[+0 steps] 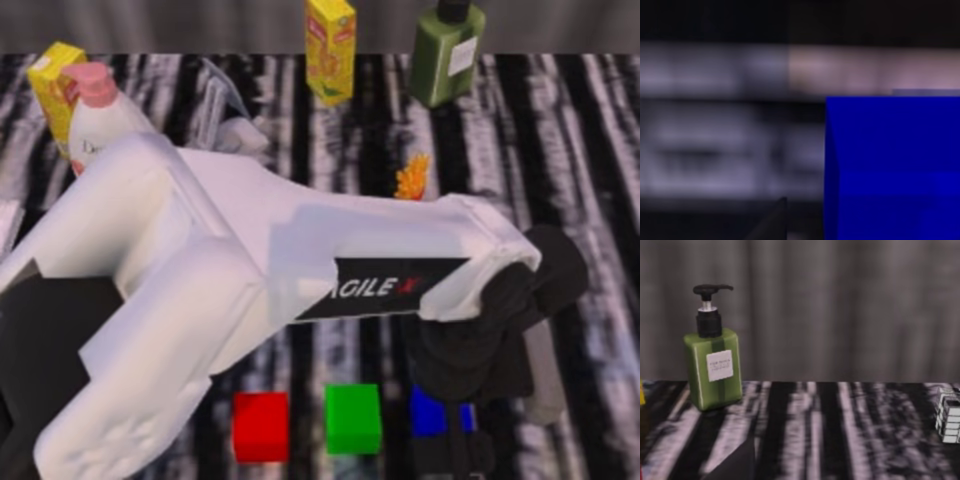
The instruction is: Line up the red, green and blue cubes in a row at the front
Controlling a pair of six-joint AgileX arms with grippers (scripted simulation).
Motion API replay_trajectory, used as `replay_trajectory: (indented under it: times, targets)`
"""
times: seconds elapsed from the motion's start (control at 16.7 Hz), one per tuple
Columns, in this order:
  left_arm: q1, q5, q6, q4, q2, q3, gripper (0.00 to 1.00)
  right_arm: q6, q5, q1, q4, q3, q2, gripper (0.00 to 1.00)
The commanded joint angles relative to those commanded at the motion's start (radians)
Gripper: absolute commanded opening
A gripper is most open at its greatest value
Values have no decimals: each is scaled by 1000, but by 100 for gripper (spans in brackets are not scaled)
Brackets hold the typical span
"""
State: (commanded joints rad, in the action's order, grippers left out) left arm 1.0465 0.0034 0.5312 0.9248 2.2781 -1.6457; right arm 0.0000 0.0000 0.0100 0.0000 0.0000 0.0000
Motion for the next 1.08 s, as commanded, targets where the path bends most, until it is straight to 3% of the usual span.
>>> replay_trajectory:
  times: [0.54,1.08]
  targets:
    - [-1,0,0,4,-1,-3,100,0,0,0,0,0,0,100]
    - [-20,-1,-2,233,-83,-151,100,0,0,0,0,0,0,100]
